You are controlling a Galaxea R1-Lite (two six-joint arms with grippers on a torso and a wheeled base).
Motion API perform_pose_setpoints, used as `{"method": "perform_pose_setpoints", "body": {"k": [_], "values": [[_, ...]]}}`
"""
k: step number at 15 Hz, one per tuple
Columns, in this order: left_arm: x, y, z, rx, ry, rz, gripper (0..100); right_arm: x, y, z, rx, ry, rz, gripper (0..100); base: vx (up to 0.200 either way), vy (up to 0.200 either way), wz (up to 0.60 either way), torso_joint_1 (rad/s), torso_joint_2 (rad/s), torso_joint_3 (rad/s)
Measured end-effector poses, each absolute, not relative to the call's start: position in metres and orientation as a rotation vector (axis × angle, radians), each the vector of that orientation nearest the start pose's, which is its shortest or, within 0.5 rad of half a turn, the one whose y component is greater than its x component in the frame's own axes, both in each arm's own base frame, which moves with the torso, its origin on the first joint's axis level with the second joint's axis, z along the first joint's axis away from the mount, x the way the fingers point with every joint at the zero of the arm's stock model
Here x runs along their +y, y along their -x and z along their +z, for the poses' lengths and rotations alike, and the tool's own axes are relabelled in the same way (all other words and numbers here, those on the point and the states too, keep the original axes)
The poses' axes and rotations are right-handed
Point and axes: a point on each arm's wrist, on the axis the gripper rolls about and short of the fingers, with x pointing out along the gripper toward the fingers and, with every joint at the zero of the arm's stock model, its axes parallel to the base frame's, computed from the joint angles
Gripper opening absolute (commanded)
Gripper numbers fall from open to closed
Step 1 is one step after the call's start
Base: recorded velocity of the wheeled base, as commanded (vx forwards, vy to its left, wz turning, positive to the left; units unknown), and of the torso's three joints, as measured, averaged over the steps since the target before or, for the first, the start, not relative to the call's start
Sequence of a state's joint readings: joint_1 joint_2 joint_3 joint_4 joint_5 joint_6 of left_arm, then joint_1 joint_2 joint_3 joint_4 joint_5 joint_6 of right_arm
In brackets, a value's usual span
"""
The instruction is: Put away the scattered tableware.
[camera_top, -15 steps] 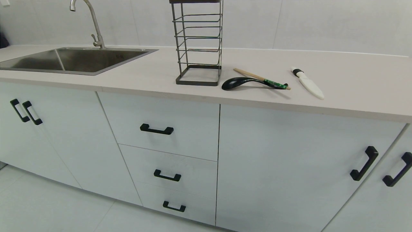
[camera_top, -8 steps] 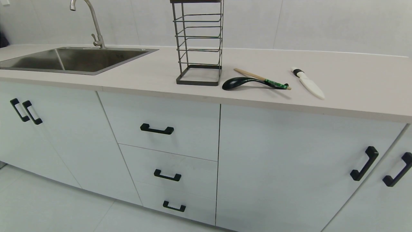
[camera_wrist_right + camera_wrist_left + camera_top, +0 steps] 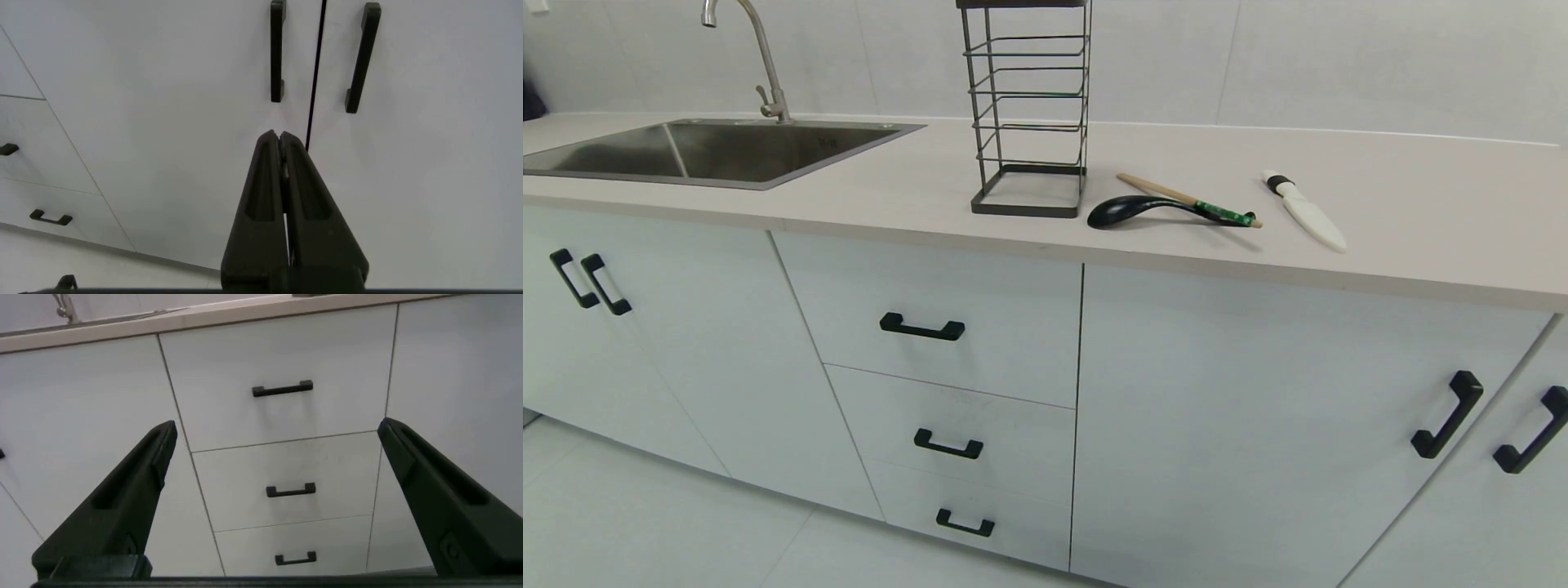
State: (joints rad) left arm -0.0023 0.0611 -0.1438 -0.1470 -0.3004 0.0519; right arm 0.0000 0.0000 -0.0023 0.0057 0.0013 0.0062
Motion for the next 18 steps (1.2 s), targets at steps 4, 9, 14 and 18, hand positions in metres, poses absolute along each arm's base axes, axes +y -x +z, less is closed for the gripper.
{"method": "perform_pose_setpoints", "body": {"k": [4, 9, 14, 18], "values": [[-0.007, 0.03, 0.141, -0.236, -0.183, -0.288, 100, 0.0, 0.023, 0.076, 0.003, -0.006, 0.001, 0, 0.0, 0.0, 0.0, 0.0, 0.0, 0.0], [-0.008, 0.024, 0.161, -0.254, -0.408, -0.318, 100, 0.0, 0.023, 0.075, 0.004, -0.006, 0.001, 0, 0.0, 0.0, 0.0, 0.0, 0.0, 0.0], [-0.012, 0.014, 0.135, -0.16, -0.574, -0.573, 100, 0.0, 0.023, 0.075, 0.004, -0.006, 0.001, 0, 0.0, 0.0, 0.0, 0.0, 0.0, 0.0], [-0.012, 0.005, 0.13, -0.096, -0.639, -0.617, 100, 0.0, 0.023, 0.075, 0.004, -0.006, 0.001, 0, 0.0, 0.0, 0.0, 0.0, 0.0, 0.0]]}}
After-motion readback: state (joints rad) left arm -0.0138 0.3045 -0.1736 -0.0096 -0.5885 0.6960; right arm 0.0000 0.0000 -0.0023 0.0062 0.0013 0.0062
